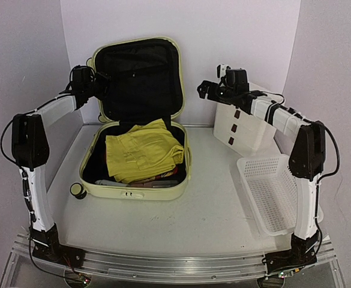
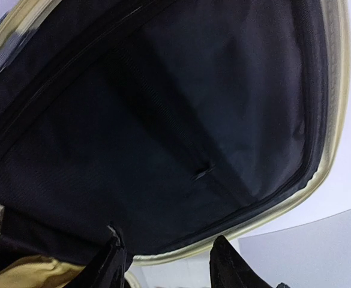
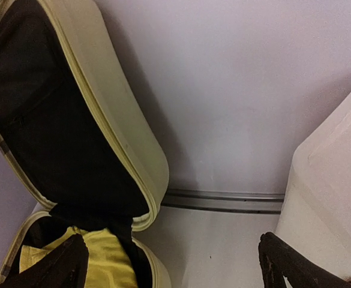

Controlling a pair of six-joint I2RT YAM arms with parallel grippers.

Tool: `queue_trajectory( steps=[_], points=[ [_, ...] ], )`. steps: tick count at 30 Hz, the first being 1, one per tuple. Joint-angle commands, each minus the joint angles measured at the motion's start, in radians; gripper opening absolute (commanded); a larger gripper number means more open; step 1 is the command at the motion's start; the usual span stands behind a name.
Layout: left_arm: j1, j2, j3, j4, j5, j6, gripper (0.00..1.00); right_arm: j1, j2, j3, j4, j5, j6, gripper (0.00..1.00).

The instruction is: Open, take out, and arrange the luggage

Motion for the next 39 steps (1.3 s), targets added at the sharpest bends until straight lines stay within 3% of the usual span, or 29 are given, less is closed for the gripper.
queue_trajectory(
  steps=[1,5,11,18,20,22,23,31,39],
  points=[
    [-0.005,-0.202,-0.171,0.039,0.076,0.127,0.49,0.009,-0.157,-0.106,0.028,-0.065,-0.014,0.98],
    [-0.005,-0.351,-0.399,0.038,0.082,0.256,0.49,0.009,-0.257,-0.238,0.026,-0.043,-0.025,0.98],
    [-0.005,-0.528,-0.615,-0.009,0.122,0.407,0.5,0.009,-0.368,-0.411,0.003,-0.063,0.007,0.98],
    [-0.006,-0.658,-0.708,-0.29,0.061,0.571,0.56,0.009,-0.472,-0.626,-0.074,-0.044,0.058,0.98],
    [-0.005,-0.686,-0.707,-0.385,0.015,0.61,0.71,0.008,-0.497,-0.673,-0.115,-0.02,0.082,0.98],
    [-0.005,-0.727,-0.729,-0.429,-0.024,0.638,0.98,0.009,-0.519,-0.704,-0.172,0.026,0.105,0.98],
    [-0.005,-0.751,-0.746,-0.435,-0.032,0.652,0.99,0.009,-0.532,-0.72,-0.196,0.037,0.113,0.98],
    [0.003,-0.864,-0.858,-0.434,-0.065,0.68,0.99,0.009,-0.664,-0.849,-0.345,0.101,0.14,0.98],
    [0.002,-0.847,-0.88,-0.399,0.184,0.73,0.99,0.009,-0.701,-0.938,-0.477,0.063,0.187,0.98]
  ],
)
